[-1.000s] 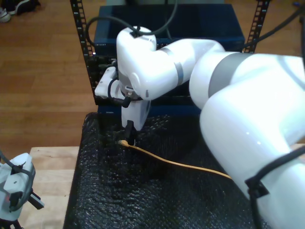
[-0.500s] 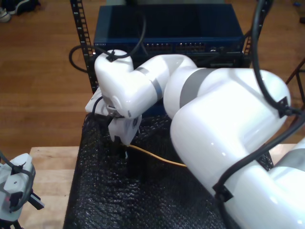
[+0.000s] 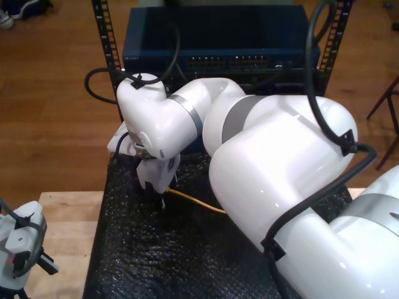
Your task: Grab the cable and plug it in
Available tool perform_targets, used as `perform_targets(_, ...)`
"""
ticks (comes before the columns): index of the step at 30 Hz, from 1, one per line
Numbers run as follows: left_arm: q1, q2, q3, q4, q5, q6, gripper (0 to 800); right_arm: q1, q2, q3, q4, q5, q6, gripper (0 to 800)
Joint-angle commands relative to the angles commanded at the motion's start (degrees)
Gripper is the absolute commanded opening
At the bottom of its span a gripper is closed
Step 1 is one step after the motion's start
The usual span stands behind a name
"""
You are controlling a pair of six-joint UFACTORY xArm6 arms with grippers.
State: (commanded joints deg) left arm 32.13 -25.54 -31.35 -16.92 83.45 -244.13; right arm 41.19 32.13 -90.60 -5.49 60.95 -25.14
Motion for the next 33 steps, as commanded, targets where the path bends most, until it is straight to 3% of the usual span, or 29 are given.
perform_targets(6, 0.00, 0.00, 0.00, 0.00, 0.00, 0.09, 800, 0.00, 0.35, -0.18, -1.67, 0.00, 0.88, 436)
perform_targets(12, 0.00, 0.00, 0.00, 0.00, 0.00, 0.09, 800, 0.00, 0.53, -0.35, -4.66, 0.00, 1.93, 332)
perform_targets(33, 0.00, 0.00, 0.09, 0.00, 0.09, 0.18, 800, 0.00, 2.37, -2.55, -4.75, 0.26, 1.76, 125)
